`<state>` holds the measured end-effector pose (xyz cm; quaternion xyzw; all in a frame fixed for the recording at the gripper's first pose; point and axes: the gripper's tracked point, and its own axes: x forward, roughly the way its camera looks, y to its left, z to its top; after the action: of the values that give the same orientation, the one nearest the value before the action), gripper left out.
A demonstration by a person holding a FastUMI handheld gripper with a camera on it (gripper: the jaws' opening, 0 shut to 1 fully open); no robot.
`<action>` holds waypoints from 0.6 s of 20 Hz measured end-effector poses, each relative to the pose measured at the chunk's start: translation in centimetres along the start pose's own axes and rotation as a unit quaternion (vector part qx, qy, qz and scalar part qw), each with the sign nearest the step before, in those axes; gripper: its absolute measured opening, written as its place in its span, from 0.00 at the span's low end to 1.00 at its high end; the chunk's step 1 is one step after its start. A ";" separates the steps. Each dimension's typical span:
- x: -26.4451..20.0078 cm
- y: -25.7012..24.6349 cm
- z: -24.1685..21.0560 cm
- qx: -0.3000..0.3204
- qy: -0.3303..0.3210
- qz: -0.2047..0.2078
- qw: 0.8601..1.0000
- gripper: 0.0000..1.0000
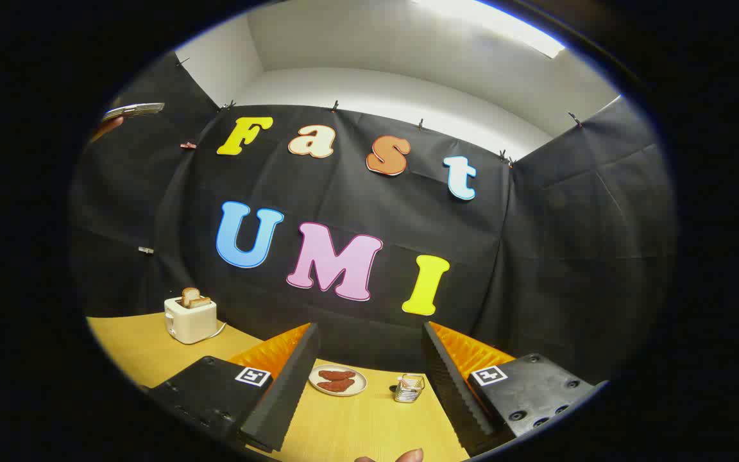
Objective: Take the bottle from table, then pour the juice into the cup, finally place the bottle on the coaster
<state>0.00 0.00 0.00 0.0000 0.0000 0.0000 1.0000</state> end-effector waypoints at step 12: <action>-0.2 2.0 -1.0 0.006 0.007 0.024 1.000 0.97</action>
<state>-0.17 2.02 -0.99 0.0065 0.0074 0.0236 0.9997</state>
